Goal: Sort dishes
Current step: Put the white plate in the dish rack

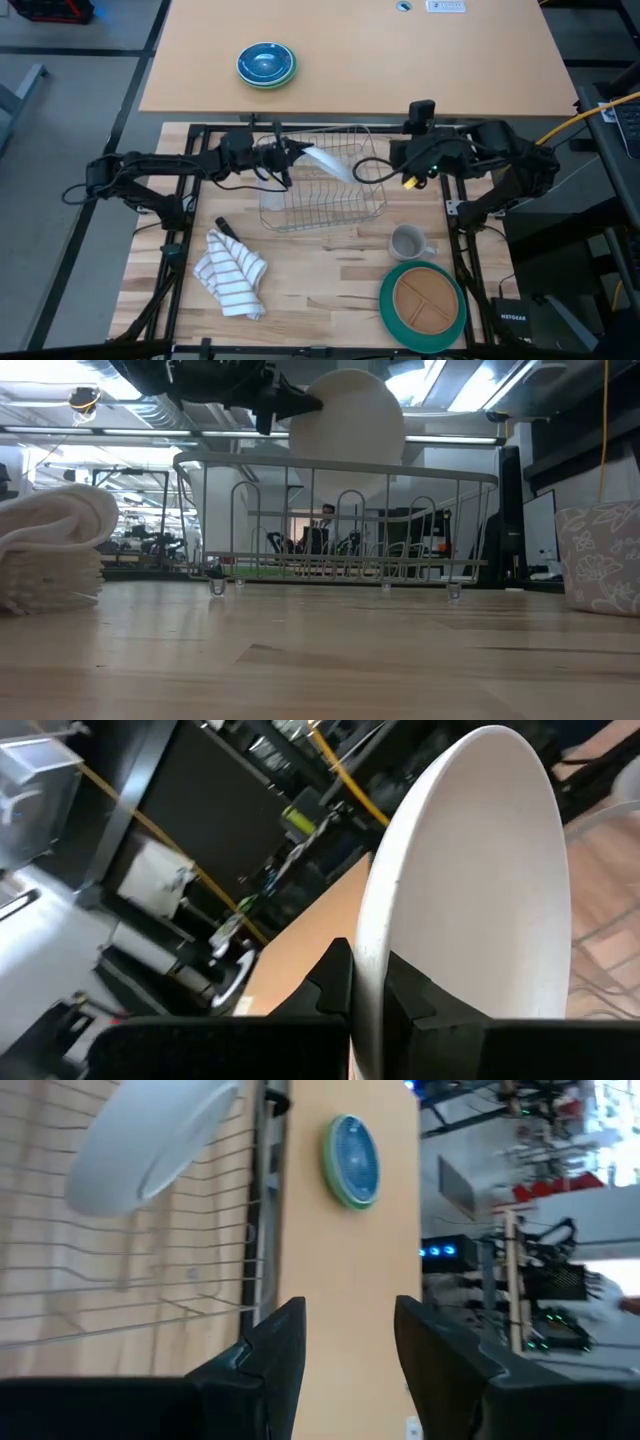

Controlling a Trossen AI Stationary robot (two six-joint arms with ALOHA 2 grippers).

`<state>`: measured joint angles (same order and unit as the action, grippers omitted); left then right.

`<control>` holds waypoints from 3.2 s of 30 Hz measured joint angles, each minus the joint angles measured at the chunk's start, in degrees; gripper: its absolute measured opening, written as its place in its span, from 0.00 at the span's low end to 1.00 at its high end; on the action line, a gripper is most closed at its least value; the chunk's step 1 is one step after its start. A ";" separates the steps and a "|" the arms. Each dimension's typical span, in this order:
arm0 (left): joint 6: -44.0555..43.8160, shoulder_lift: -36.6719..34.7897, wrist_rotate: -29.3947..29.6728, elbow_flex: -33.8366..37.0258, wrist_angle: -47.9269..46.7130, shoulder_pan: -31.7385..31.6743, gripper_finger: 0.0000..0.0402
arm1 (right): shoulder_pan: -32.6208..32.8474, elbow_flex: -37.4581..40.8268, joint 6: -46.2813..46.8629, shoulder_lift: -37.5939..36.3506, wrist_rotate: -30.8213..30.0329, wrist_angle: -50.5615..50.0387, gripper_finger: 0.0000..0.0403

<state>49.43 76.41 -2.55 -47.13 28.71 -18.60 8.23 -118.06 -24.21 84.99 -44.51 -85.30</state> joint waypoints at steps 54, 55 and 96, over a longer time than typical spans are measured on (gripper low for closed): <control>7.67 12.21 -47.56 -6.29 -7.94 -20.88 0.01 | 0.00 24.85 -0.07 0.39 9.64 14.99 0.39; 7.55 12.21 -48.20 -6.27 -8.10 -21.32 0.01 | 0.00 24.85 -0.07 0.39 9.64 14.97 0.39; 13.08 12.99 -60.75 -6.32 -5.22 -25.39 0.01 | -0.02 24.85 -0.09 0.39 11.10 19.67 0.39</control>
<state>62.51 89.40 -63.30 -53.45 23.49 -43.99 8.21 -93.21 -24.29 85.38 -33.41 -65.62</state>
